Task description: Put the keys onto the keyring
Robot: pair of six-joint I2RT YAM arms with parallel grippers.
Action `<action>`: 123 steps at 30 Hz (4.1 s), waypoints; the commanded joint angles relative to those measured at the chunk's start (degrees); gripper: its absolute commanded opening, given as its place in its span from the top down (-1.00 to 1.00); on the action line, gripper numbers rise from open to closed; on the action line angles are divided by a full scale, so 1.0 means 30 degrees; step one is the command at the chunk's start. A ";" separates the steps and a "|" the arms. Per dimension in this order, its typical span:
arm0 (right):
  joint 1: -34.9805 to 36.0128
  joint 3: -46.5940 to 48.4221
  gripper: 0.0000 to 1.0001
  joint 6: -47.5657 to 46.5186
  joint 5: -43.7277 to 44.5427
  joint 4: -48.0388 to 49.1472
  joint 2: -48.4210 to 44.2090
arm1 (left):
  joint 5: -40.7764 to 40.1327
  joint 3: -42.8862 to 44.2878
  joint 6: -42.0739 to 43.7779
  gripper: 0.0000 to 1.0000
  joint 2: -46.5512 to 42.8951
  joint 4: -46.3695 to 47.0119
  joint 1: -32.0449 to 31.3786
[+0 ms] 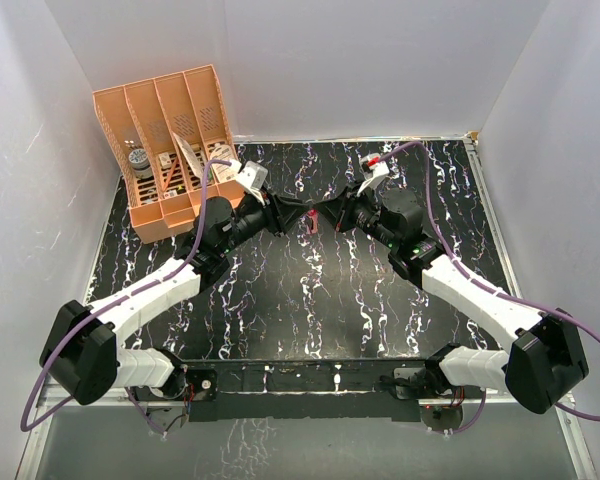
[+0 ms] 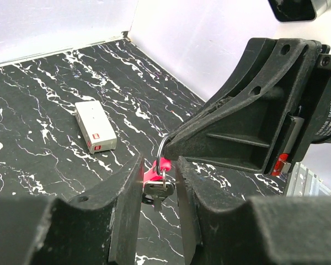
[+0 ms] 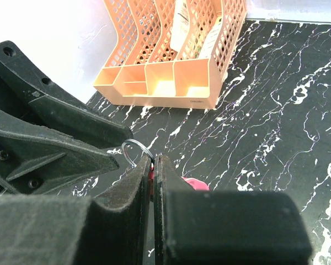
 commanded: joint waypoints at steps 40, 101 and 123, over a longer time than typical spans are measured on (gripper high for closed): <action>-0.0112 0.0882 1.00 0.0437 -0.0913 0.1876 -0.0008 | 0.1225 0.0310 -0.0042 0.62 0.0053 0.2000 -0.0016; -0.0050 -0.1221 -0.09 -0.4924 -0.2260 0.1566 -0.1410 | -0.0274 0.8679 -0.1367 1.00 0.2593 -1.1871 -0.0013; 0.0008 -0.0562 -0.12 -0.4985 -0.2194 0.3130 0.0602 | 0.1349 0.9944 -0.1887 1.00 0.3210 -1.2978 -0.0009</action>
